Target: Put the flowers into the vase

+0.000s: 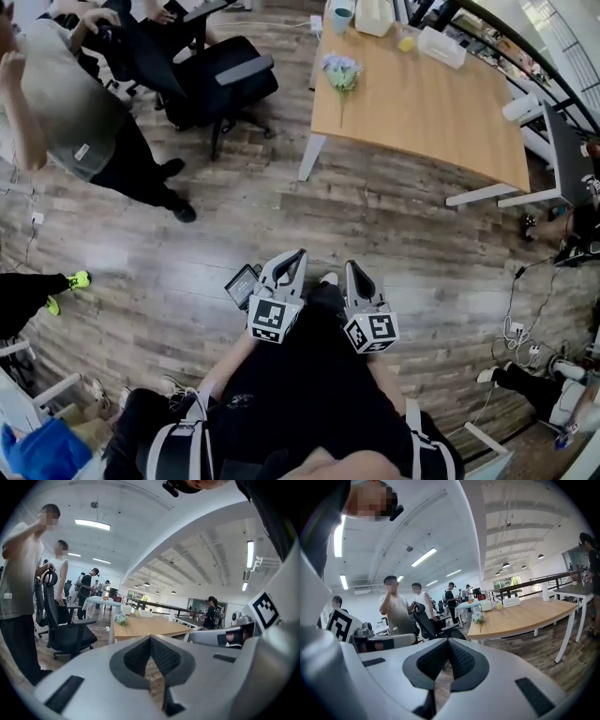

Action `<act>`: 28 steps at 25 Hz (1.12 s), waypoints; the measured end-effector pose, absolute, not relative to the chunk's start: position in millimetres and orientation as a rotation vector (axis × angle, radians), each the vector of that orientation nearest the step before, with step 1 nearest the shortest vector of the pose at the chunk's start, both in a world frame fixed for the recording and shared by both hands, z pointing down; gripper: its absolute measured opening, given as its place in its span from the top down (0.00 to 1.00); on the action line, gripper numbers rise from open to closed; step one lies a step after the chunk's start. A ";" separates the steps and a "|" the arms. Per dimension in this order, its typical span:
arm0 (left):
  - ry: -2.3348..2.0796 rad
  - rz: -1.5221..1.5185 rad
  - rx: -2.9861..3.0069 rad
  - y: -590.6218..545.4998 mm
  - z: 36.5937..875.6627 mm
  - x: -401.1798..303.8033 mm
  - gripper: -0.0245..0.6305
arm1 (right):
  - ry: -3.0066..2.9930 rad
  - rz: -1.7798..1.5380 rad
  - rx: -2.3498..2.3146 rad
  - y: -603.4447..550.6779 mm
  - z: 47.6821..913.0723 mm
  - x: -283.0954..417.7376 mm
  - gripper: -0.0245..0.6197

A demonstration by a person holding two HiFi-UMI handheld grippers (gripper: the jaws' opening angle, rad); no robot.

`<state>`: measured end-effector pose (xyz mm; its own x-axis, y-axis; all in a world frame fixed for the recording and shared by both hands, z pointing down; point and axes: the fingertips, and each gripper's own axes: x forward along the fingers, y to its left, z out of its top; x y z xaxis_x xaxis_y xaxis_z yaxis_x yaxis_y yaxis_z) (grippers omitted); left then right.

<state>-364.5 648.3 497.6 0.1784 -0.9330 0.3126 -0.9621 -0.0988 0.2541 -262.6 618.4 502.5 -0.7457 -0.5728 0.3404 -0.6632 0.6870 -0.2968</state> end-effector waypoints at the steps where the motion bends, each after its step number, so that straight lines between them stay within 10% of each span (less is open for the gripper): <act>1: -1.782 0.082 2.050 642.1 497.6 -365.9 0.92 | -2.674 0.594 1.001 613.1 501.6 -262.5 0.94; 28: -1.873 0.090 2.068 440.8 464.9 -337.2 0.92 | -2.931 0.624 0.887 402.4 486.9 -253.3 0.94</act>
